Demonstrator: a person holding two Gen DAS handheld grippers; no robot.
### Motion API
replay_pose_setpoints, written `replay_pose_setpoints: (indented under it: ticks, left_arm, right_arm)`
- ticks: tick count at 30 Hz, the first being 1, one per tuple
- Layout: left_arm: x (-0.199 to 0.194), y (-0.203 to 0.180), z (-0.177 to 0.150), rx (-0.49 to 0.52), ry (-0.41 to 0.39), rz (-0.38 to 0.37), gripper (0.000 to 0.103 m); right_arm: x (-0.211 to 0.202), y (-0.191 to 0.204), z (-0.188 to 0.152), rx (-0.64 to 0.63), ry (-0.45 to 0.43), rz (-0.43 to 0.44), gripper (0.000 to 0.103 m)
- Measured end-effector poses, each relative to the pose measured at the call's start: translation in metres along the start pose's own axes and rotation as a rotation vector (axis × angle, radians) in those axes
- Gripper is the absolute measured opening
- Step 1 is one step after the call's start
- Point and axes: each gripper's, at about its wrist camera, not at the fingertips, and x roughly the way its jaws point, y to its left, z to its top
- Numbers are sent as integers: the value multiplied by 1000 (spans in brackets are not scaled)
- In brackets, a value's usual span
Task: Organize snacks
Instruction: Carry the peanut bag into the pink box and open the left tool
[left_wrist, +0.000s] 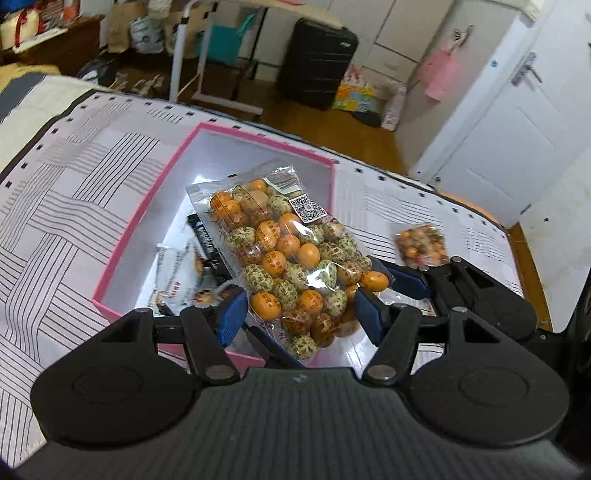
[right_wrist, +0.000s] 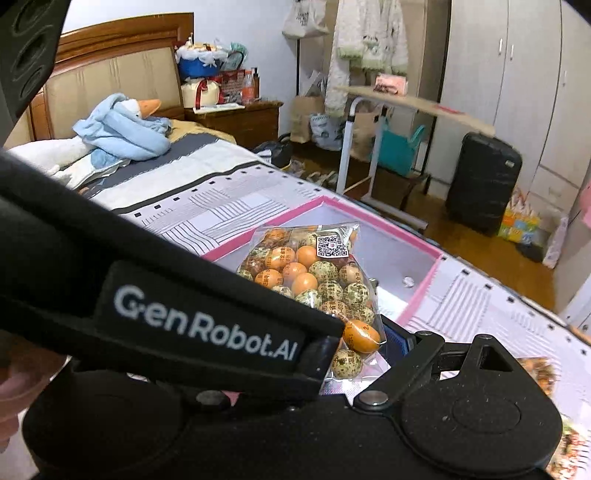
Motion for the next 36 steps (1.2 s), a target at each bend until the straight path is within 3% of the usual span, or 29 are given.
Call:
replay_pose_setpoints:
  ticks: [13, 17, 22, 36]
  left_arm:
    - [49, 42, 3, -84, 86, 42, 63]
    - [59, 47, 2, -110, 83, 43, 64]
    - [46, 31, 1, -23, 35, 79, 64]
    - [-10, -23, -9, 179, 6, 19, 69]
  right_arm:
    - [63, -8, 2, 47, 116, 88, 95]
    - [66, -8, 2, 26, 93, 59, 96]
    - [52, -9, 6, -4, 87, 48, 97]
    - [-34, -35, -7, -19, 29, -35, 97]
